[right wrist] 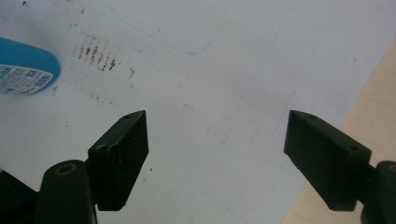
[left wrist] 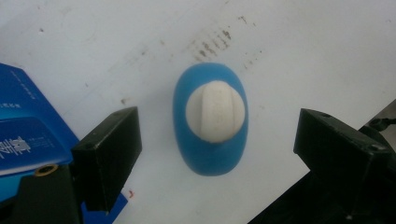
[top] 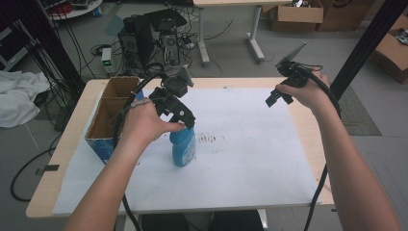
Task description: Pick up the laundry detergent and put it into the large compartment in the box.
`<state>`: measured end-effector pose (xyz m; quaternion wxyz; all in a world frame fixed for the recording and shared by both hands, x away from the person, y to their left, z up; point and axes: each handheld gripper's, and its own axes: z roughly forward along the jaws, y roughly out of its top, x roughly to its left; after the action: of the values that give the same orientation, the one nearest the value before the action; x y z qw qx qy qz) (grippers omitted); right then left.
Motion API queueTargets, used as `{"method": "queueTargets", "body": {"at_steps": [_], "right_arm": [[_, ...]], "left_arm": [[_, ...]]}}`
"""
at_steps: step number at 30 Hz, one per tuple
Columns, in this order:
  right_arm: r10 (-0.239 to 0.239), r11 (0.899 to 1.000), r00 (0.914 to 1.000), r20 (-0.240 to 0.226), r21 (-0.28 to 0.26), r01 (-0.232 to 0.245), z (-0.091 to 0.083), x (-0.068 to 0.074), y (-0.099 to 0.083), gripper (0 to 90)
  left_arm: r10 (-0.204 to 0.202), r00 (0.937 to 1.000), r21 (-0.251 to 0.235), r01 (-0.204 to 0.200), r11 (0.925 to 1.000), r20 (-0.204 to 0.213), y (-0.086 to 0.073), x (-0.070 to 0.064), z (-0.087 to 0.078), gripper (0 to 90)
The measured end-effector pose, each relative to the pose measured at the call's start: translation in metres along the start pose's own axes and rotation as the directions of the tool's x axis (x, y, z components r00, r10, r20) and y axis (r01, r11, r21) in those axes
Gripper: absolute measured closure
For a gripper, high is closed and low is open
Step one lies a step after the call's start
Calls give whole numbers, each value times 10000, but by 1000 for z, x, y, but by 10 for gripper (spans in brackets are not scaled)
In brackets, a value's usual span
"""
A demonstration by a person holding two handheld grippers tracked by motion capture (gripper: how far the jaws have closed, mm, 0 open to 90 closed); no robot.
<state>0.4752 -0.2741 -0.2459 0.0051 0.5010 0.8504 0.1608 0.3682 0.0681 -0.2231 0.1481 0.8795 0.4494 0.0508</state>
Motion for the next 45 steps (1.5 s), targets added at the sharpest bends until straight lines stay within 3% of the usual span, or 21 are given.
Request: {"method": "queueTargets", "body": {"at_steps": [33,45], "right_arm": [[29,10000,9999,-96,13,-29,7,-5,-2,219],[63,10000,9999,-158,7,-63,9,-7,-4,219]], "left_arm": [[9,9994,913,22,9958,-344,5,-10,48,158],[74,9975,1213,12,9926,-704,6,-12,62,156]]}}
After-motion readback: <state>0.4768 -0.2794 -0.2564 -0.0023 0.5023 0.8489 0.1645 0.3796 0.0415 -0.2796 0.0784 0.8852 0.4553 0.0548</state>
